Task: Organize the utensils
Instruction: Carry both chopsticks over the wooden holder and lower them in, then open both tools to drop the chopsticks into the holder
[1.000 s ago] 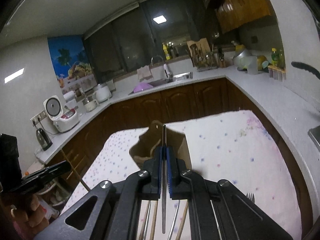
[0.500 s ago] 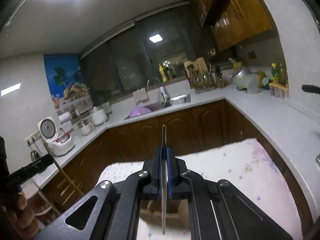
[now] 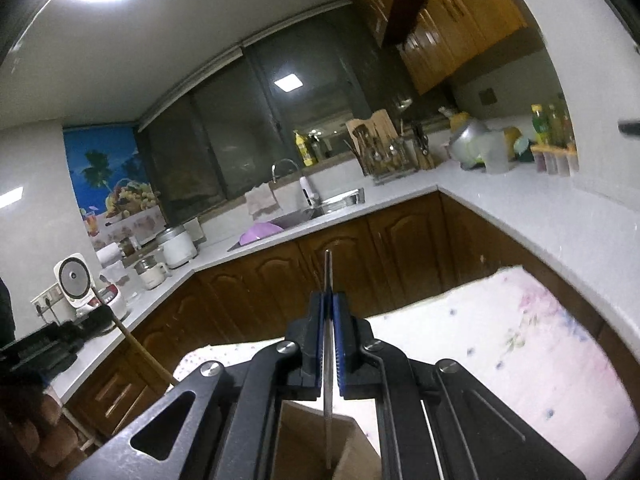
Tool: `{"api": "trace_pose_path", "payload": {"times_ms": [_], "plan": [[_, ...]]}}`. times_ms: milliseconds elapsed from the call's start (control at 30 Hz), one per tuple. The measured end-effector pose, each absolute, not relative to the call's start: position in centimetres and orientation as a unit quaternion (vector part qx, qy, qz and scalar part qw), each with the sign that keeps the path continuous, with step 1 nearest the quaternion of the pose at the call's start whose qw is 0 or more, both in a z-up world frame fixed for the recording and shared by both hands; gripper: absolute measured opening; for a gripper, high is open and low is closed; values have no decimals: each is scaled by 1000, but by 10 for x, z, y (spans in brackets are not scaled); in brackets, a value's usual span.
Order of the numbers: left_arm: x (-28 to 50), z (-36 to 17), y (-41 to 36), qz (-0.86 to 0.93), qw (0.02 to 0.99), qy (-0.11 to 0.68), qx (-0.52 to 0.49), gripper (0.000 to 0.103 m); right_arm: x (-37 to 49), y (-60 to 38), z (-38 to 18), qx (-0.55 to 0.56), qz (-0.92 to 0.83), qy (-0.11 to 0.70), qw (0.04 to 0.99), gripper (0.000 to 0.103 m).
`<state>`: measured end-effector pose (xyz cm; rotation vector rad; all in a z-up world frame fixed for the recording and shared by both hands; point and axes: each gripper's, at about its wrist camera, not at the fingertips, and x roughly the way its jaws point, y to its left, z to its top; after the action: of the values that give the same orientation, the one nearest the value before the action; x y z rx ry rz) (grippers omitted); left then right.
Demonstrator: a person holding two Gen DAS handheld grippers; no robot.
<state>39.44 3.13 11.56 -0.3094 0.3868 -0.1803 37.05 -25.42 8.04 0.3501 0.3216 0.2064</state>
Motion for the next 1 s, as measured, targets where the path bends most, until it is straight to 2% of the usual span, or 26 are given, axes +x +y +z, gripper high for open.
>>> {"api": "trace_pose_path", "payload": {"times_ms": [267,633,800,833,900,933,967,1000], "plan": [[402,78,11,-83,964,219,-127,5,377,-250,55,170,104,189,962,5],[405,82,8,-87,965,227,-99,5,383,-249,59,160,114,212,957,5],[406,82,6,-90,963,240,-89,8,383,-249,57,162,125,225,953,10],[405,82,6,-89,962,242,-89,11,382,-249,57,163,125,226,952,14],[402,83,8,-86,962,242,-93,32,379,-251,58,173,133,225,950,39],[399,83,10,-79,962,243,-95,59,375,-253,60,177,137,221,949,58],[394,84,12,-72,963,238,-101,73,370,-254,62,178,136,215,951,61],[390,85,15,-72,965,231,-105,73,368,-255,63,178,136,213,951,61]]}}
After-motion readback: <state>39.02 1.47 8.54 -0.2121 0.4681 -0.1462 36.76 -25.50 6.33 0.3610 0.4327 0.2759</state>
